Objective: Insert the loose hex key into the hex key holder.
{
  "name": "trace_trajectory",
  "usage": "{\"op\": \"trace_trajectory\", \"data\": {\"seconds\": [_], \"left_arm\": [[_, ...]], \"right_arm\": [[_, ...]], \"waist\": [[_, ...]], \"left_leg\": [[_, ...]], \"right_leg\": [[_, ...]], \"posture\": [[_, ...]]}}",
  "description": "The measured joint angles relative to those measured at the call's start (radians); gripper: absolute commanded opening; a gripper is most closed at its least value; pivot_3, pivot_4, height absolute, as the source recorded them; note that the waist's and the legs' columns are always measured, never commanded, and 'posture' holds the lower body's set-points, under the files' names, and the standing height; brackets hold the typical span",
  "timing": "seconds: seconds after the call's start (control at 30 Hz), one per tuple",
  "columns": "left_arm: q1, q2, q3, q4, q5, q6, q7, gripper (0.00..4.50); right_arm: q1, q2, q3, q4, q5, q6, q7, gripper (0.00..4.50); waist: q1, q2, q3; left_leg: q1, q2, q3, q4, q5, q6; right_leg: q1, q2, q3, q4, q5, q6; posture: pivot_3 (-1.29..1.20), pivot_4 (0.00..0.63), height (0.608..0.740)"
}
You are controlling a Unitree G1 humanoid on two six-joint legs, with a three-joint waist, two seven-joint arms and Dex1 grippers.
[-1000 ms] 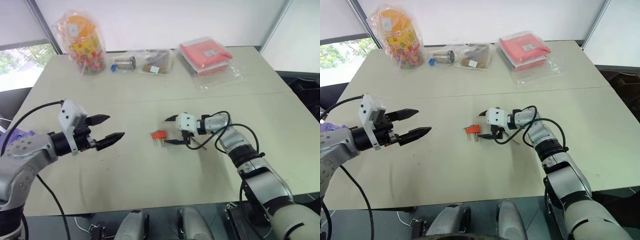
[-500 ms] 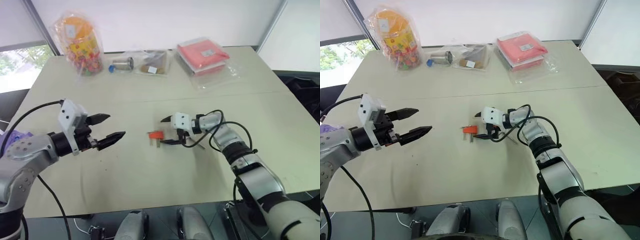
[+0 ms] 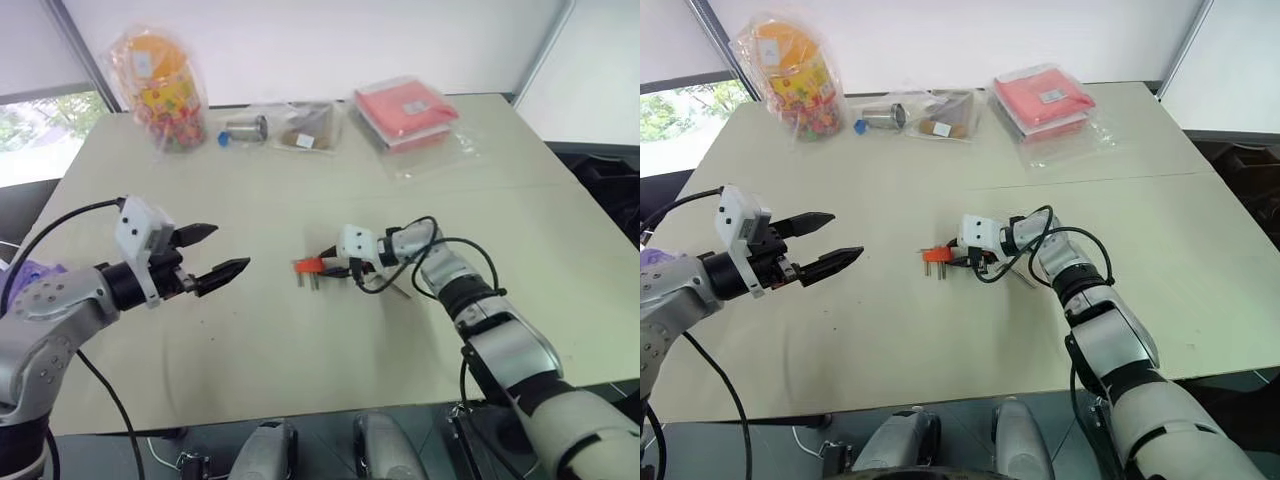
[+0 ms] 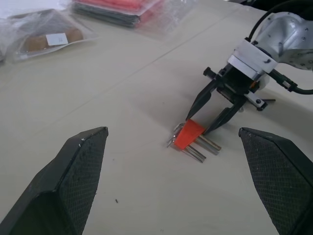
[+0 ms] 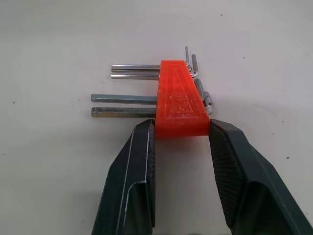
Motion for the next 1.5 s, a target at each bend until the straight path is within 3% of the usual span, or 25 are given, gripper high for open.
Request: {"op": "trace_trajectory", "data": {"seconds": [0.23,0.47,0.7,1.2,1.33,1.5], "left_arm": [[-0.169,-0.024,-0.061,0.084,-0.004,-0.003,-0.048,4.50],[-0.387,-0.127,-0.177,0.287,0.000,-0.021,-0.127,4.50],[-0.510,-0.199,-0.234,0.381,-0.003,-0.011,-0.180,4.50],[-0.547,-0.270,-0.274,0.421,0.018,0.003,-0.209,4.50],[-0.547,-0.279,-0.274,0.424,0.032,-0.004,-0.209,2.75],[-0.547,-0.294,-0.281,0.429,0.037,-0.013,-0.231,0.05]], "right_arm": [[0.074,-0.155,-0.047,-0.221,-0.226,-0.276,-0.460,1.01],[0.108,-0.269,-0.097,-0.514,-0.418,-0.480,-0.728,1.01],[0.155,-0.276,-0.116,-0.667,-0.432,-0.468,-0.787,1.01],[0.192,-0.285,-0.116,-0.749,-0.432,-0.427,-0.783,1.01],[0.192,-0.294,-0.116,-0.749,-0.432,-0.428,-0.781,1.01],[0.193,-0.301,-0.117,-0.745,-0.432,-0.418,-0.780,1.01]], "waist": [[0.019,0.000,0.001],[0.006,-0.001,0.002],[0.012,-0.001,0.002],[0.013,-0.001,0.002],[0.013,-0.001,0.002],[0.013,-0.001,0.002]], "left_leg": [[-0.004,-0.001,0.001,0.001,0.001,-0.001],[-0.004,0.000,0.002,-0.001,0.001,-0.001],[-0.004,0.000,0.002,0.000,0.001,-0.001],[-0.004,0.000,0.002,0.000,0.001,-0.001],[-0.004,0.000,0.002,0.000,0.001,-0.001],[-0.004,0.000,0.002,0.000,0.001,-0.001]], "right_leg": [[-0.005,0.000,0.000,0.001,0.000,0.000],[-0.006,0.001,0.001,0.001,0.000,0.000],[-0.005,0.002,0.001,0.000,0.000,0.000],[-0.005,0.002,0.001,0.000,0.000,0.000],[-0.005,0.002,0.001,0.000,0.000,0.000],[-0.005,0.002,0.001,0.000,0.000,0.000]], "posture": [[0.00,0.150,0.740],[0.00,0.150,0.740],[0.00,0.150,0.740],[0.00,0.150,0.740],[0.00,0.150,0.740],[0.00,0.150,0.740]]}}
